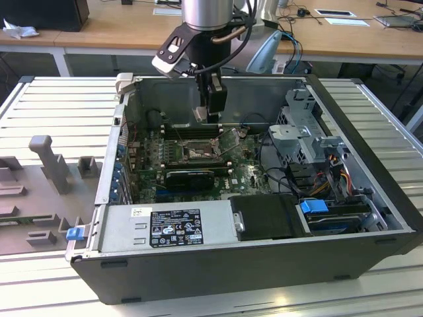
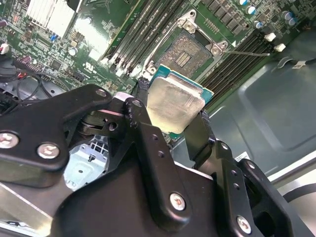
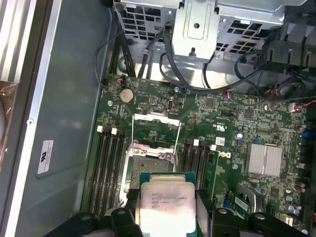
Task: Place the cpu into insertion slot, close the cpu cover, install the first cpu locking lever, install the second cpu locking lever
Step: 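Place the cpu into insertion slot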
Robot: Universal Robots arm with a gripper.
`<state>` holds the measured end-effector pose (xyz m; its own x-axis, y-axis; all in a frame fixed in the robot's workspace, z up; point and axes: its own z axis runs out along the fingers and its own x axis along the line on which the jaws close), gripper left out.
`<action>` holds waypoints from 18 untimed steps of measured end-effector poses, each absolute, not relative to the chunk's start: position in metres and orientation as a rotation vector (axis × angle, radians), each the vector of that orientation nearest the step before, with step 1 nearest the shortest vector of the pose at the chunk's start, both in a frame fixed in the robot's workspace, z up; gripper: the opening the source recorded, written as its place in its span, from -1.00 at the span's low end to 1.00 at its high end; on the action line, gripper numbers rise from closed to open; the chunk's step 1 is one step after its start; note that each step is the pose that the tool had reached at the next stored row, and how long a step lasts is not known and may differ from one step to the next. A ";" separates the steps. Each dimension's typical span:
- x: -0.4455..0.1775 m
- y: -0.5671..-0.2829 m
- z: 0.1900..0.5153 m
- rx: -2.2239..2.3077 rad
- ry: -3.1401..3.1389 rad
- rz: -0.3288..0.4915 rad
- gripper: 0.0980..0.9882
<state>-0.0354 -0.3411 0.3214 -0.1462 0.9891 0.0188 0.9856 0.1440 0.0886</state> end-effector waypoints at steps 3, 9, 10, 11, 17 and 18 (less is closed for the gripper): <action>-0.035 -0.341 0.319 2.023 2.343 0.123 0.00; -0.035 -0.341 0.316 2.023 2.343 0.123 0.00; -0.035 -0.341 0.316 2.023 2.343 0.123 0.00; -0.035 -0.341 0.316 2.023 2.343 0.123 0.00; -0.035 -0.341 0.313 2.023 2.343 0.123 0.00; -0.035 -0.341 0.313 2.023 2.343 0.123 0.00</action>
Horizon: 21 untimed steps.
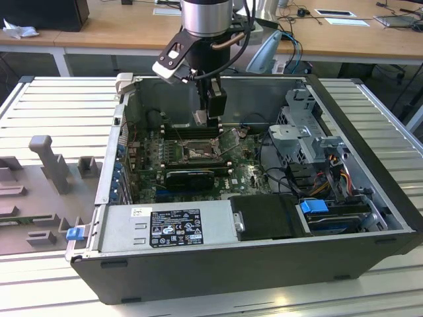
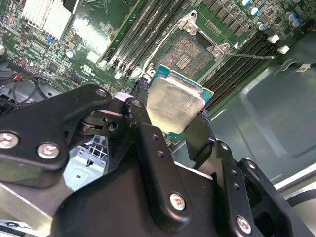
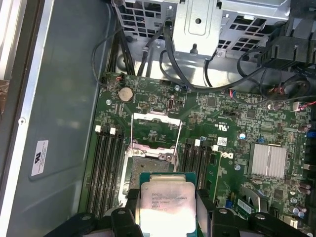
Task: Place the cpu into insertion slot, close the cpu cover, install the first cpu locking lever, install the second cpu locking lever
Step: 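Place the cpu into insertion slot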
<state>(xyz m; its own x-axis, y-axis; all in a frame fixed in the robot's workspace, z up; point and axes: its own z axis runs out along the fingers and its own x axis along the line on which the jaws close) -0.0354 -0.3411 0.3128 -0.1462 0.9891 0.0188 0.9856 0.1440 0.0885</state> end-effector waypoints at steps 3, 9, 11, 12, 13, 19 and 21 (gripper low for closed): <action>-0.035 -0.341 0.312 2.023 2.343 0.123 0.00; -0.035 -0.341 0.310 2.023 2.343 0.123 0.00; -0.035 -0.341 0.309 2.023 2.343 0.123 0.00; -0.035 -0.341 0.309 2.023 2.343 0.123 0.00; -0.035 -0.341 0.308 2.023 2.343 0.123 0.00; -0.035 -0.341 0.306 2.023 2.343 0.123 0.00; -0.035 -0.341 0.306 2.023 2.343 0.123 0.00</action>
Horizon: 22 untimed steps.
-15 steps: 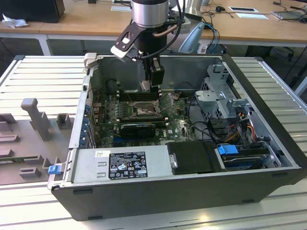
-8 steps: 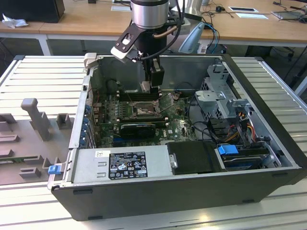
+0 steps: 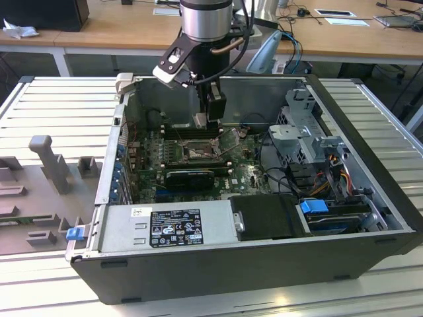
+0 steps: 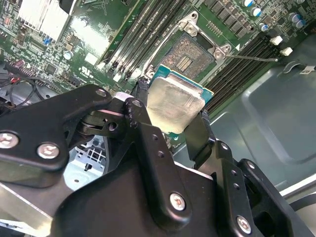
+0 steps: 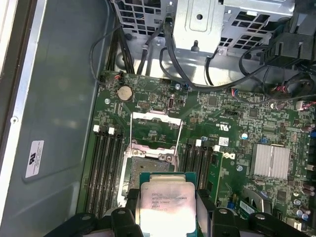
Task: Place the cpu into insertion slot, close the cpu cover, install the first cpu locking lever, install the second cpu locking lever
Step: 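Place the cpu into insertion slot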
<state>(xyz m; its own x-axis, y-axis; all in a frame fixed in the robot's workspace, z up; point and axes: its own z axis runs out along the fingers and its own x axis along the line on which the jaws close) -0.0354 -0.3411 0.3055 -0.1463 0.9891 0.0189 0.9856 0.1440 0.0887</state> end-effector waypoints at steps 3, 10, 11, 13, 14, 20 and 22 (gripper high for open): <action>-0.035 -0.341 0.301 2.023 2.343 0.123 0.00; -0.035 -0.341 0.294 2.148 2.223 0.119 0.00; -0.035 -0.341 0.293 2.165 2.206 0.118 0.00; -0.035 -0.341 0.291 2.195 2.174 0.117 0.00; -0.035 -0.341 0.289 2.208 2.160 0.116 0.00; -0.035 -0.341 0.282 2.214 2.156 0.113 0.00; -0.035 -0.341 0.279 2.214 2.156 0.113 0.00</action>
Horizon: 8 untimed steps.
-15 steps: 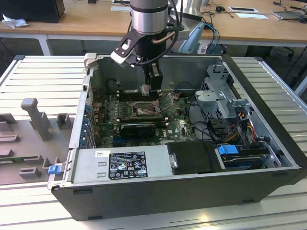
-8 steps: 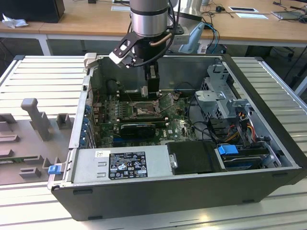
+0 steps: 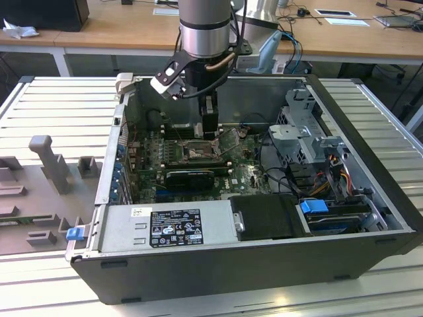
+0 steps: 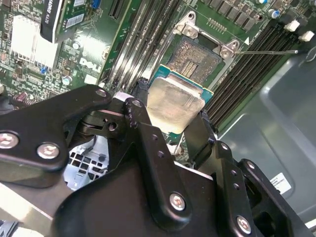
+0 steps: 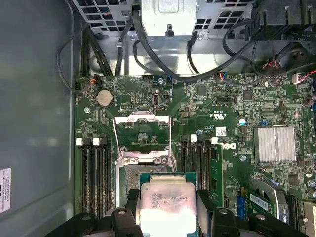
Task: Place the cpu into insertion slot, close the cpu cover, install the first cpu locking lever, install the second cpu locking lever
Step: 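Place the cpu into insertion slot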
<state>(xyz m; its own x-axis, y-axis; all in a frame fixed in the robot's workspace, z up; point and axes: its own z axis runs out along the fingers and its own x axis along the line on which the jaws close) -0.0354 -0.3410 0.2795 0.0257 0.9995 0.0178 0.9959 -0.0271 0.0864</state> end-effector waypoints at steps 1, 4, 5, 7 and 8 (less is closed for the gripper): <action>-0.035 -0.341 0.278 2.214 2.156 0.113 0.00; -0.036 -0.341 0.274 2.224 2.144 0.113 0.00; -0.036 -0.341 0.273 2.235 2.133 0.112 0.00; -0.036 -0.341 0.272 2.259 2.106 0.111 0.00; -0.037 -0.341 0.271 2.272 2.091 0.111 0.00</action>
